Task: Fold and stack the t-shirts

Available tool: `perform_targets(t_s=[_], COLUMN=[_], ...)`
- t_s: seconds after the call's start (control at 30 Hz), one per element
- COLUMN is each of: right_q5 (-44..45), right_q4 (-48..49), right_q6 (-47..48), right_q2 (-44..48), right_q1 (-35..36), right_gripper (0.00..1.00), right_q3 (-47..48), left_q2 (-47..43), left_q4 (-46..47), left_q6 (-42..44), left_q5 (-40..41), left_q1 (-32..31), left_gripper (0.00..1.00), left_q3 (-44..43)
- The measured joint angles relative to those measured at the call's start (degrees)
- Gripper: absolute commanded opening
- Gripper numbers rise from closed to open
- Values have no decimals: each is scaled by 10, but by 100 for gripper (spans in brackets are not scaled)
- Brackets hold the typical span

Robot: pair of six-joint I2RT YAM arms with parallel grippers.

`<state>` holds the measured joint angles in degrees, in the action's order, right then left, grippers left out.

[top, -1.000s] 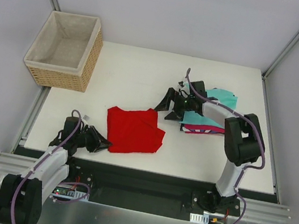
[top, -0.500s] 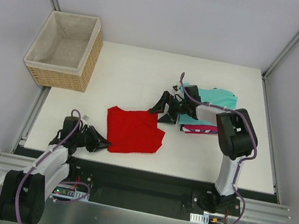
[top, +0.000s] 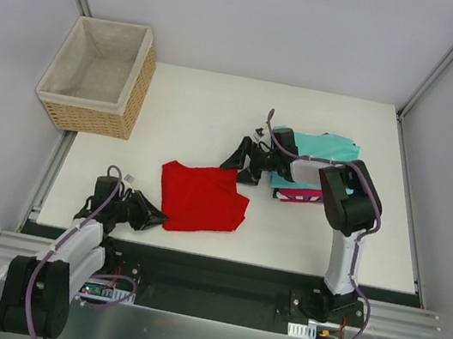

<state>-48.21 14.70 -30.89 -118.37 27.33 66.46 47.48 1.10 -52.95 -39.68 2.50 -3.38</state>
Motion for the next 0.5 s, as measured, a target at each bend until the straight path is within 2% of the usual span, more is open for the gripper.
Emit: perform_targets(t_s=[0.13, 0.17, 0.2, 0.23, 0.27, 0.3, 0.33, 0.37, 0.5], right_q5=[-1, 0, 0, 1, 3, 4, 6, 8, 11], right_q4=[8, 9, 11, 12, 12, 12, 11, 10, 9], right_q6=[-4, -4, -5, -4, -4, -4, -4, -4, -6], right_q2=[-8, -10, -13, -16, -18, -22, -25, -28, -32], right_q1=[0, 0, 0, 0, 0, 0, 1, 1, 2], right_gripper=[69, 57, 51, 40, 33, 22, 5, 1, 1], right_q3=[0, 0, 0, 0, 0, 0, 0, 0, 0], left_q2=[0, 0, 0, 0, 0, 0, 1, 1, 1], left_q4=[0, 0, 0, 0, 0, -1, -1, 0, 0], left_q6=[1, 1, 1, 1, 1, 1, 1, 1, 1], left_q5=[-3, -3, -3, -3, -3, -4, -4, -4, -4], left_q1=[2, 2, 2, 3, 4, 6, 6, 6, 6], left_gripper=[12, 12, 12, 12, 12, 12, 12, 12, 12], left_q3=[0, 0, 0, 0, 0, 0, 0, 0, 0])
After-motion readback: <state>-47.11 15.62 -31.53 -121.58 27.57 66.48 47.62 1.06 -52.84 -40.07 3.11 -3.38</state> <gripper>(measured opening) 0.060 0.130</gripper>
